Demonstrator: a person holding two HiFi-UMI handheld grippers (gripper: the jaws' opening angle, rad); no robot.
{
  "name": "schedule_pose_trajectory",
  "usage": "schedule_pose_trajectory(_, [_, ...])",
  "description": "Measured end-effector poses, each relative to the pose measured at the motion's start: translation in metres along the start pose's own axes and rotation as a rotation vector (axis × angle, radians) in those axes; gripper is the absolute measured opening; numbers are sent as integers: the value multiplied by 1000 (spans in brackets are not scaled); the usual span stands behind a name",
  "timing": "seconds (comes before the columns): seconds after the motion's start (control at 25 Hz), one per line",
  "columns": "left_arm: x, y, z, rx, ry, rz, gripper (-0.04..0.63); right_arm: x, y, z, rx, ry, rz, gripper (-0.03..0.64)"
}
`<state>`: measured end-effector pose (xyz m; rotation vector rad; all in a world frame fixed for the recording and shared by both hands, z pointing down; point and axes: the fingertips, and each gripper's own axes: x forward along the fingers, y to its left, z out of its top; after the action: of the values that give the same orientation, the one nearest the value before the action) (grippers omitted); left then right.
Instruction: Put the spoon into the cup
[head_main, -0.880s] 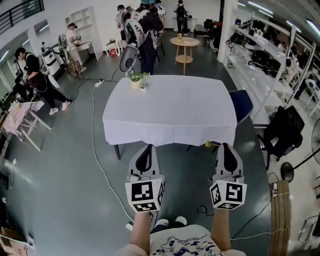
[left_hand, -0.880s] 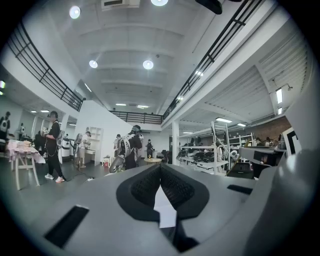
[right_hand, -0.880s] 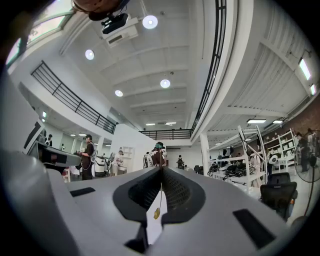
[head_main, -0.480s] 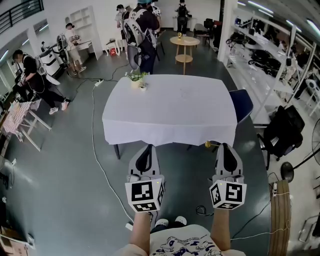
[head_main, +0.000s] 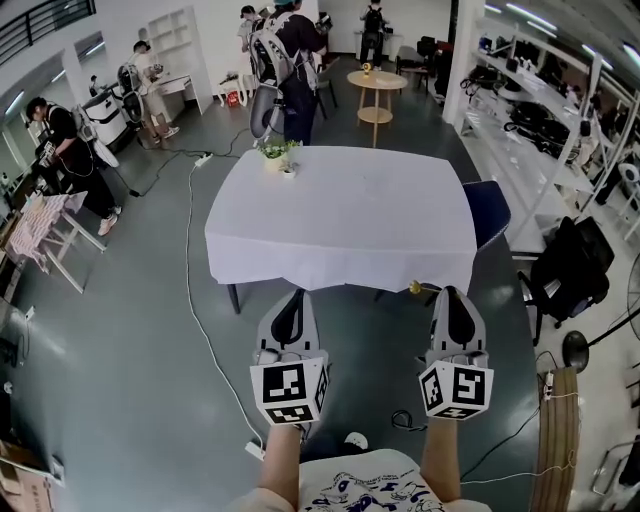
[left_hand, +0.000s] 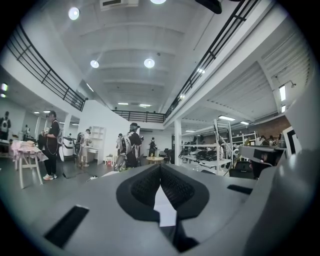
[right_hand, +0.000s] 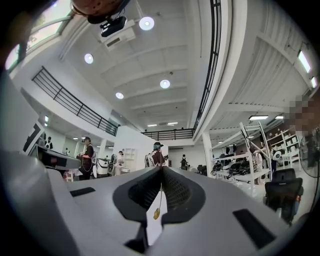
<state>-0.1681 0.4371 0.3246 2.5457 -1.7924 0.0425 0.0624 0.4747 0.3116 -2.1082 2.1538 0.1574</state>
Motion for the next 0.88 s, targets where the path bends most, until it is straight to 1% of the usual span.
schedule_pose_trajectory(0.24, [3, -10, -11, -1, 22, 15, 14, 2, -9, -12, 9, 20, 21, 17])
schedule_pose_trajectory(0.52, [23, -7, -14, 3, 34, 16, 14, 22, -14, -23, 26, 35, 20, 17])
schedule_pose_trajectory(0.68, [49, -1, -17, -1, 39, 13, 14, 44, -16, -33, 22, 46, 17, 17])
schedule_pose_trajectory(0.88, [102, 6, -19, -5, 45, -8, 14, 94, -27, -43, 14, 51, 0, 17])
